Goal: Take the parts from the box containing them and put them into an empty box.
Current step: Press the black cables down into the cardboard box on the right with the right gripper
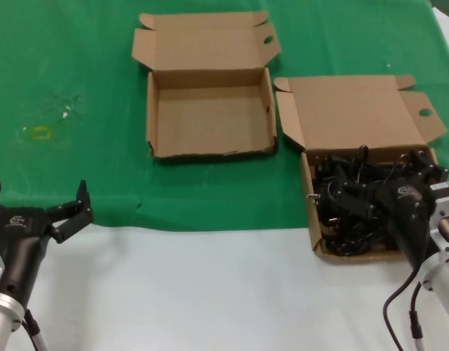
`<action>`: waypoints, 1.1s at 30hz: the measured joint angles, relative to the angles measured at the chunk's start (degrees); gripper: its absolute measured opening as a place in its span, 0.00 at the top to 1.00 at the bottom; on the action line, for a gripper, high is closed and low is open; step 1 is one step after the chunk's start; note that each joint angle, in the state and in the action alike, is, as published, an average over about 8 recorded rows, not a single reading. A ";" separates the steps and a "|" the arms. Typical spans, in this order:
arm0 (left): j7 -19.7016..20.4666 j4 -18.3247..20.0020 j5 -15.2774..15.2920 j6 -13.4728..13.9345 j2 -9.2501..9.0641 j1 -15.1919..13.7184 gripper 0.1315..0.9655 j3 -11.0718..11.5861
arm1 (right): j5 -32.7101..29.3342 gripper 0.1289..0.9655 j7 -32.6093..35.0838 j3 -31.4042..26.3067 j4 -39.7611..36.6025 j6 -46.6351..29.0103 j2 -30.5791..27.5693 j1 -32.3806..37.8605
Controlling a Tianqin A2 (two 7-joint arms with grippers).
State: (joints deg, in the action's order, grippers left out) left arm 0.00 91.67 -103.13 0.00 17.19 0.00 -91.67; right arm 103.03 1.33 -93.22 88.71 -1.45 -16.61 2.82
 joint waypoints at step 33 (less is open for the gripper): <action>0.00 0.00 0.00 0.00 0.00 0.00 0.00 0.00 | 0.00 0.00 0.00 0.00 0.00 0.00 0.00 0.00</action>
State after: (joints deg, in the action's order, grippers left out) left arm 0.00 91.67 -103.13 0.00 17.19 0.00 -91.67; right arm 103.03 1.33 -93.22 88.71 -1.45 -16.61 2.82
